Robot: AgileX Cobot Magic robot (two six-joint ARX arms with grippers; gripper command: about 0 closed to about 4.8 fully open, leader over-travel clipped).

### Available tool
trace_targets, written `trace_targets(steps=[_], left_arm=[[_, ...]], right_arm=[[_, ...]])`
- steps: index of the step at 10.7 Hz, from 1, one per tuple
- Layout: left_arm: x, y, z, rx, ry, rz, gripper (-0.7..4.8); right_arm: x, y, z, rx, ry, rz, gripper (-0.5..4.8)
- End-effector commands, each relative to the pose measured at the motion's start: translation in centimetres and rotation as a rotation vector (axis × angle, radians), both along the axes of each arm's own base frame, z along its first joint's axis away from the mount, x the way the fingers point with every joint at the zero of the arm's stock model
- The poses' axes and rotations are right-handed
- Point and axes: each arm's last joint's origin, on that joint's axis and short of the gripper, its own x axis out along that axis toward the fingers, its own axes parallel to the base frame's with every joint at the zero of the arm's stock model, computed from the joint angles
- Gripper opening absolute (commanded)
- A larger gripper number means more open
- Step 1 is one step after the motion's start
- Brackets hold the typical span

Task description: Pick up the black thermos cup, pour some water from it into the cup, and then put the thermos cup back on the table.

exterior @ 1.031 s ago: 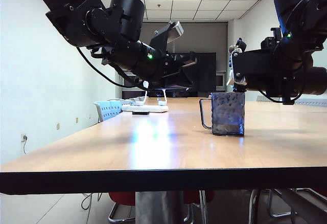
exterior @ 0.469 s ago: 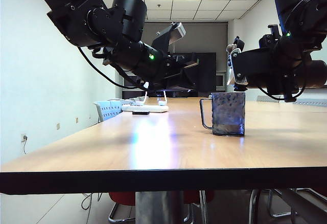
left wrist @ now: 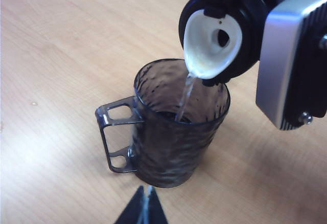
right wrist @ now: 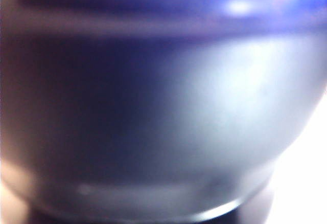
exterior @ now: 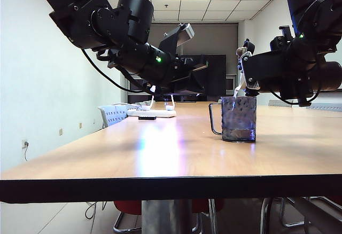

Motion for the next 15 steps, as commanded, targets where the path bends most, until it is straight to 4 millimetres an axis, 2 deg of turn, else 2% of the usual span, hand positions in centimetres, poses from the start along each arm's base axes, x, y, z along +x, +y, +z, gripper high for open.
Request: trace_targets(steps=[1,15], left_arm=[[0.01,-0.06,0.36,-0.009,-0.011,-0.006,-0.06],[-0.23,-0.38,0.28,-0.003,-0.003,-0.014,-0.05]], right_arm=[[0.15,0.05,1.53,0.0,-0.1,-0.004,0.94],[0.16,0.02,1.66,-0.004,-0.113,-0.014,0.94]])
